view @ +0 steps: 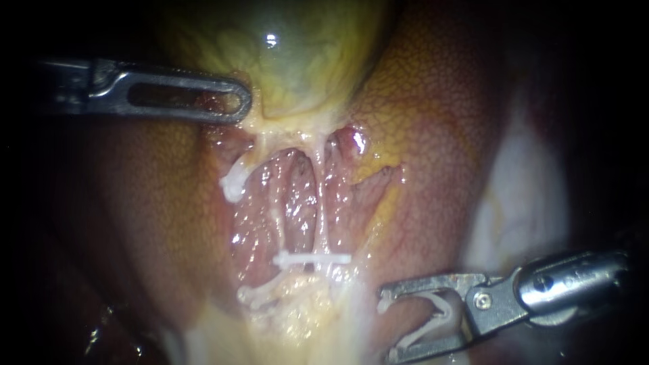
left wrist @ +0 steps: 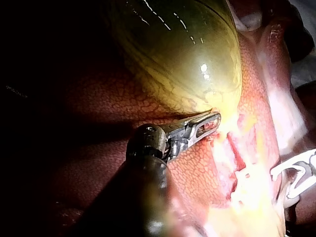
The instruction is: Clipping second clip right tube
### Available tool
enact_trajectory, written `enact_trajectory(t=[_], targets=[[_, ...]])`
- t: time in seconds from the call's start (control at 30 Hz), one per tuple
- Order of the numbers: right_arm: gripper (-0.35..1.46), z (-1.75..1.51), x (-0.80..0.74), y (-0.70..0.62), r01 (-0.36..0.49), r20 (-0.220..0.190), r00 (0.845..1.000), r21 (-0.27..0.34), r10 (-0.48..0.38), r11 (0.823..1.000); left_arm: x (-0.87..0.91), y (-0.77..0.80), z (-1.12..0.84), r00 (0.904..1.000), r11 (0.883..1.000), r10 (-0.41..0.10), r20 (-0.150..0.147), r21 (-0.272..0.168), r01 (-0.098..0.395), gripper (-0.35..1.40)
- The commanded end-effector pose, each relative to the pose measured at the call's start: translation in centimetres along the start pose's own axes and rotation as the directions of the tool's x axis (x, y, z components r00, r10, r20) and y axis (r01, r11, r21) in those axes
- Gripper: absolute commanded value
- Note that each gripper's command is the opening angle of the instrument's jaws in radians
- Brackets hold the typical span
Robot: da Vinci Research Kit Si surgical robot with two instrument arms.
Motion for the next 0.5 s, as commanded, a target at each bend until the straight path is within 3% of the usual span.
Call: enact_trajectory(t=[0.03,0.3,0.5], targets=[[0.46,0.00,0.00,0.00,0.000,0.000,1.000,0.000,0.000,1.000,0.00,0.00,-0.01,1.0000,1.000,0.000,0.000,0.001,0.000,-0.35],[0.46,0.00,0.00,0.00,-0.001,0.000,1.000,-0.001,0.001,1.000,-0.10,-0.05,-0.23,0.9999,1.000,-0.006,-0.009,0.011,0.006,-0.35],[0.46,0.00,0.00,0.00,-0.001,0.000,1.000,-0.001,0.001,1.000,-0.35,-0.12,-0.59,0.9996,1.000,-0.021,0.017,-0.009,0.021,-0.35]])
